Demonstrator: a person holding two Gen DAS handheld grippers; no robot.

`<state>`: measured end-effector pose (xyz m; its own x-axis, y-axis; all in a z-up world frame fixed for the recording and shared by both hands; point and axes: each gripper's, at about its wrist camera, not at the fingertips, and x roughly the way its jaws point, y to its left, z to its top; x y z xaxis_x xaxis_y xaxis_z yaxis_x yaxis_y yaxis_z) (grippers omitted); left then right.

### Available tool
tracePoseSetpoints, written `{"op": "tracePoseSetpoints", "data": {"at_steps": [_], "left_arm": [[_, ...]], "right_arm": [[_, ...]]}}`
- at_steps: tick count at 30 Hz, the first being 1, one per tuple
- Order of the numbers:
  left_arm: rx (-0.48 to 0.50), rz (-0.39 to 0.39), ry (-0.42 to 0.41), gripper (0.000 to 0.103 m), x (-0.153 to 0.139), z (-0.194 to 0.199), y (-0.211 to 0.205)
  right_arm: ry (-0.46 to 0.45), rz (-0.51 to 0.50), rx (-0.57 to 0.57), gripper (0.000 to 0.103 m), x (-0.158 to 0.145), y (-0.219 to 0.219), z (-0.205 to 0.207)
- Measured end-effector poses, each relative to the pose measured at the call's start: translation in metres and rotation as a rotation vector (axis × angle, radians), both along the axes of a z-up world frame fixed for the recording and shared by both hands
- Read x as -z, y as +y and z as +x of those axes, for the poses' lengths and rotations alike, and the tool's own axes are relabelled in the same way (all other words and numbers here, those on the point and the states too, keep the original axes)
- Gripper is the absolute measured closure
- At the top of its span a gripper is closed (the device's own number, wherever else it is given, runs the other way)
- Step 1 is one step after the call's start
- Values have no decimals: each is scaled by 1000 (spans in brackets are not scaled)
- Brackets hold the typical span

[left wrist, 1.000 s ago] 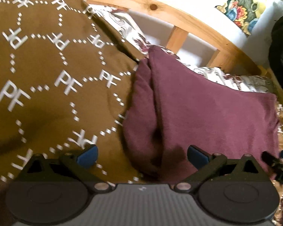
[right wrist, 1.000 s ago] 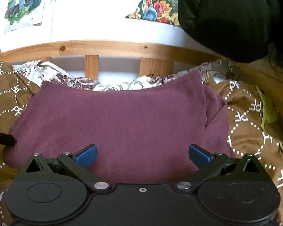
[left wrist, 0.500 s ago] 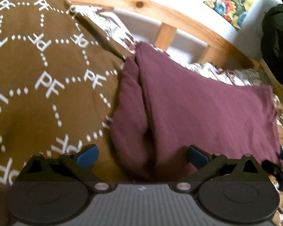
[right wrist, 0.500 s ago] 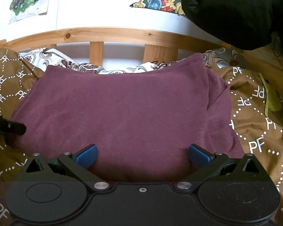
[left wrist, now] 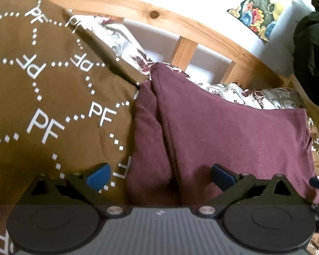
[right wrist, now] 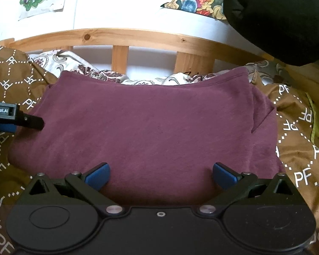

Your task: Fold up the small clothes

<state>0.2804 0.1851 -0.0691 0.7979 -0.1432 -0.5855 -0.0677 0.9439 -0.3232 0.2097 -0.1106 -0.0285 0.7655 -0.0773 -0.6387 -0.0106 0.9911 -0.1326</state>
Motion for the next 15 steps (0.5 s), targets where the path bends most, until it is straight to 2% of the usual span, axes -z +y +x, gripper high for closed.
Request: {"op": "tracePoseSetpoints", "data": {"at_steps": [4, 8, 11, 15], "left_arm": [[44, 37, -18, 1, -4, 0, -5], [67, -6, 39, 1, 2, 7, -4], [69, -23, 45, 1, 3, 7, -1], [72, -33, 60, 1, 6, 9, 2]], "right_arm": [[-24, -40, -9, 1, 1, 0, 10], [-20, -70, -5, 1, 9, -4, 22], [24, -79, 2, 1, 22, -5, 27], [28, -87, -6, 1, 32, -5, 23]]}}
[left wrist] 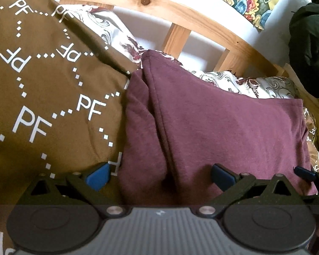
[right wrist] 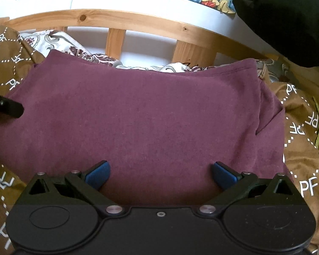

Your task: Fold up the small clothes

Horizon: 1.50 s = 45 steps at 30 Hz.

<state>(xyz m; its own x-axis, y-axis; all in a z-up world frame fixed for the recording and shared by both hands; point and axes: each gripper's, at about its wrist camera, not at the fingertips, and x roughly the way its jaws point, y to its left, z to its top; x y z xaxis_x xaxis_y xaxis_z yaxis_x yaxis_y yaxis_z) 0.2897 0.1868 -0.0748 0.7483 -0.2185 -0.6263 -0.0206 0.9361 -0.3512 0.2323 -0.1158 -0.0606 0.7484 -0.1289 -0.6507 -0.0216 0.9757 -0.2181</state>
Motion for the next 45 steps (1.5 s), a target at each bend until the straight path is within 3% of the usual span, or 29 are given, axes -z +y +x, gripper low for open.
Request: {"op": "tracePoseSetpoints", "data": {"at_steps": [6, 18, 21, 23, 26, 29, 35, 41, 45], "left_arm": [[-1, -13, 18, 2, 0, 0, 2], [23, -54, 56, 27, -2, 2, -3], [10, -85, 82, 44, -3, 3, -2], [14, -119, 89, 72, -2, 4, 0], [12, -99, 75, 81, -7, 1, -7], [-5, -85, 83, 84, -19, -2, -12], [-39, -203, 112, 86, -47, -25, -1], [-57, -235, 166, 86, -60, -69, 10], [-147, -267, 225, 86, -63, -101, 42]], "right_arm": [[6, 10, -2, 1, 3, -2, 0], [1, 10, 1, 1, 4, -2, 1], [-1, 9, 1, 1, 4, -2, 1], [-1, 9, 1, 1, 4, -2, 1], [-8, 4, 4, 1, 3, -1, 0], [-16, -10, 9, 1, 1, 2, -1], [-29, -32, 13, 1, -6, 11, -4], [-58, -53, -73, 1, -20, 28, -22], [-53, -30, -146, 1, -32, 41, -36]]}}
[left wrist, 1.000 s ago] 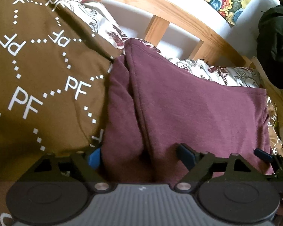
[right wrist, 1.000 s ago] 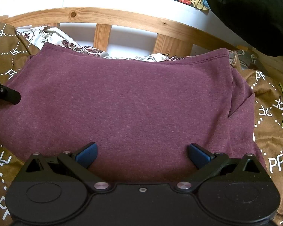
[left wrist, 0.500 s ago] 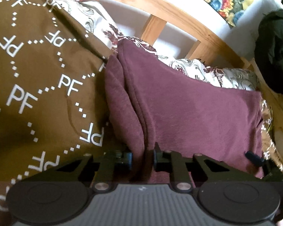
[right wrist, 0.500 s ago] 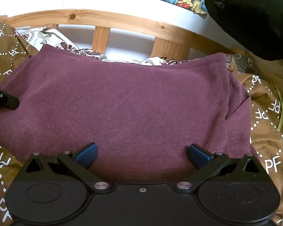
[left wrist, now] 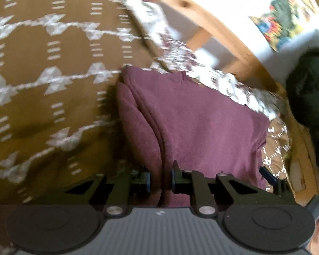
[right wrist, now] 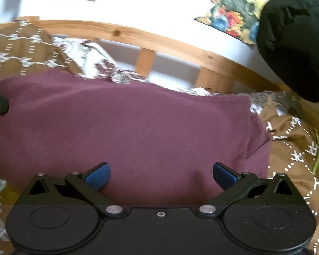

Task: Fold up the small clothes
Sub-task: 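Grasp the folded shirt edge with the left gripper and lift it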

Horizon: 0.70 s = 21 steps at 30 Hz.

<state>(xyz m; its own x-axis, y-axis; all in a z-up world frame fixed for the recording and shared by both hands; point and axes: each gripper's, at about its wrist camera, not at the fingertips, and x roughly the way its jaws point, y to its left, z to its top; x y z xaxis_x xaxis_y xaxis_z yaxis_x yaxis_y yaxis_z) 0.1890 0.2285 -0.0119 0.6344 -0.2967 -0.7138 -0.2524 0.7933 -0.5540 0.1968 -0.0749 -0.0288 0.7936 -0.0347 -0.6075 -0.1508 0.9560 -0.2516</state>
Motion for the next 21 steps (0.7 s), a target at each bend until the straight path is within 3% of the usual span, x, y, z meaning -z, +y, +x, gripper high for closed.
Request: {"op": "tracePoseSetpoints", "data": {"at_steps": [6, 9, 12, 15, 18, 21], "left_arm": [[-57, -15, 15, 86, 1, -21, 25], [-27, 77, -10, 85, -4, -16, 9], [-8, 157, -18, 85, -4, -12, -3], [-14, 142, -14, 85, -2, -13, -1], [1, 154, -33, 85, -6, -14, -2], [36, 201, -50, 85, -17, -6, -16]], "right_arm": [[37, 35, -119, 1, -14, 25, -21], [37, 29, -170, 1, -15, 35, -27], [18, 7, -160, 1, -12, 40, -21], [24, -8, -141, 1, -4, 41, -11], [99, -36, -122, 1, 14, 41, -1], [117, 25, -111, 1, 20, 31, -1]]}}
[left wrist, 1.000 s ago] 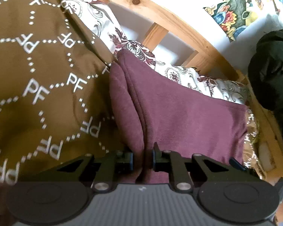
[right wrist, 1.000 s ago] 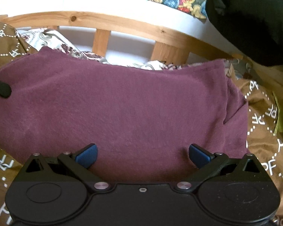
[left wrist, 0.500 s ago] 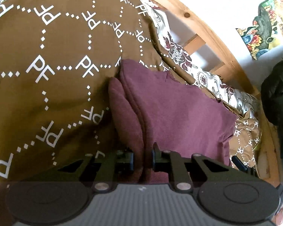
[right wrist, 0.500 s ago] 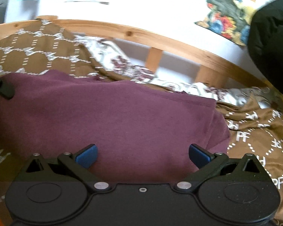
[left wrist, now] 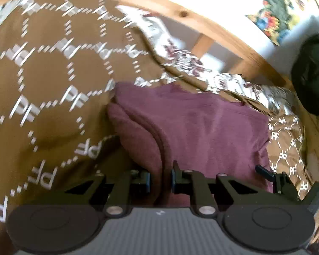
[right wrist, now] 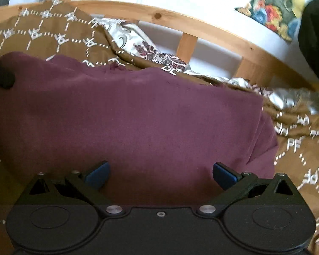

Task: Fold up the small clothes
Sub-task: 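Grasp the folded shirt edge with the left gripper and lift it, then carry the folded shirt aside with the left gripper and release it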

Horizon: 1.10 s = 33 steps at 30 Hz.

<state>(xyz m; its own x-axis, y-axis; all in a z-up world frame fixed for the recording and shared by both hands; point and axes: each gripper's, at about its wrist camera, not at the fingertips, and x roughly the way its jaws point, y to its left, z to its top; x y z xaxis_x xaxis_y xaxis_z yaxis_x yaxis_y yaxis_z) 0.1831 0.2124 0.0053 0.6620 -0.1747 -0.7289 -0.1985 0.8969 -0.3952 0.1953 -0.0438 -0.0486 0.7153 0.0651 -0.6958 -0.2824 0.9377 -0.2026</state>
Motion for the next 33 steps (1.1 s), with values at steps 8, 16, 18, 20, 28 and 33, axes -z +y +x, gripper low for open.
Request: {"op": "tracePoseSetpoints", "data": {"at_steps": [8, 16, 18, 20, 28, 33], "left_arm": [[184, 177, -48, 85, -63, 38, -74], [416, 234, -127, 85, -72, 77, -202], [461, 236, -121, 85, -61, 85, -229], [487, 256, -95, 85, -46, 92, -253], [502, 262, -36, 74, -8, 96, -278], [542, 154, -34, 49, -7, 94, -274]], "right_arm": [[-73, -8, 7, 1, -19, -46, -9], [-130, -34, 116, 1, -31, -123, -40], [-121, -47, 142, 1, -28, -139, -50], [-109, -63, 160, 1, -25, -153, -60], [-67, -82, 230, 1, -6, -191, -88], [-56, -82, 232, 1, 0, -194, -85]]}}
